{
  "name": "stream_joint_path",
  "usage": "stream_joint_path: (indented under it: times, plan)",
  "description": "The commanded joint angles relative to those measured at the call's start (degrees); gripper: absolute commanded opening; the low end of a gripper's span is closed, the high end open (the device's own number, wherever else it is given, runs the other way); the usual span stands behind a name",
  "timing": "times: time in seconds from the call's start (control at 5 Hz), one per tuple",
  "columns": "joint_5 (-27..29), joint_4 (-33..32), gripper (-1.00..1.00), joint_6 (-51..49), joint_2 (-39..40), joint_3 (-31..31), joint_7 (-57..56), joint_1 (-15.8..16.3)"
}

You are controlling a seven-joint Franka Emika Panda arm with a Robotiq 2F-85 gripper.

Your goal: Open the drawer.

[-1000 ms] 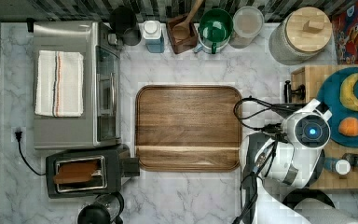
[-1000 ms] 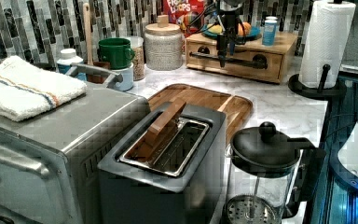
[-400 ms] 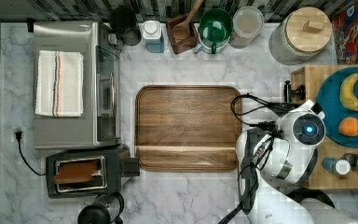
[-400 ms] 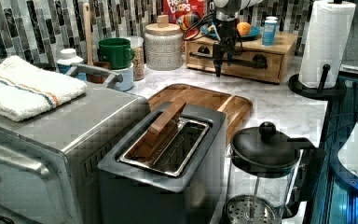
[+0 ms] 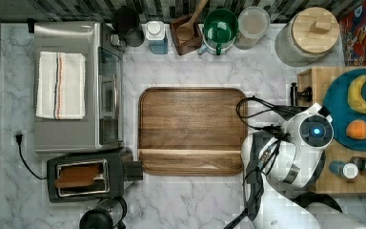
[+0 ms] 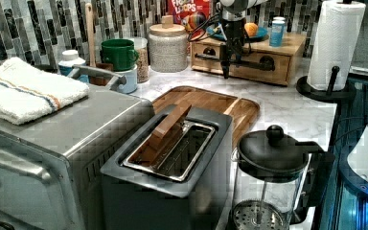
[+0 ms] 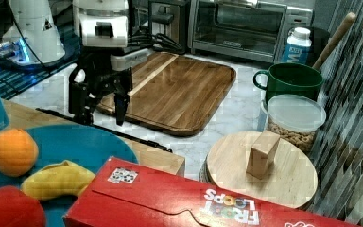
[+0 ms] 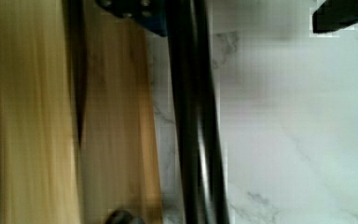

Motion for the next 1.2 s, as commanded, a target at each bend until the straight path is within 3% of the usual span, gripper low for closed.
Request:
stream_joint_path:
  times: [0.2, 0.6, 1.2]
  plan:
    - [5.6, -1.1, 1.0, 3.4, 0.0, 8.8, 9.8, 8.5]
    - [7.2, -2.8, 1.0, 3.3, -1.1, 12.0, 20.3, 14.1]
    - [6.9, -5.4, 1.0, 1.7, -4.4, 17.1, 25.7, 14.8]
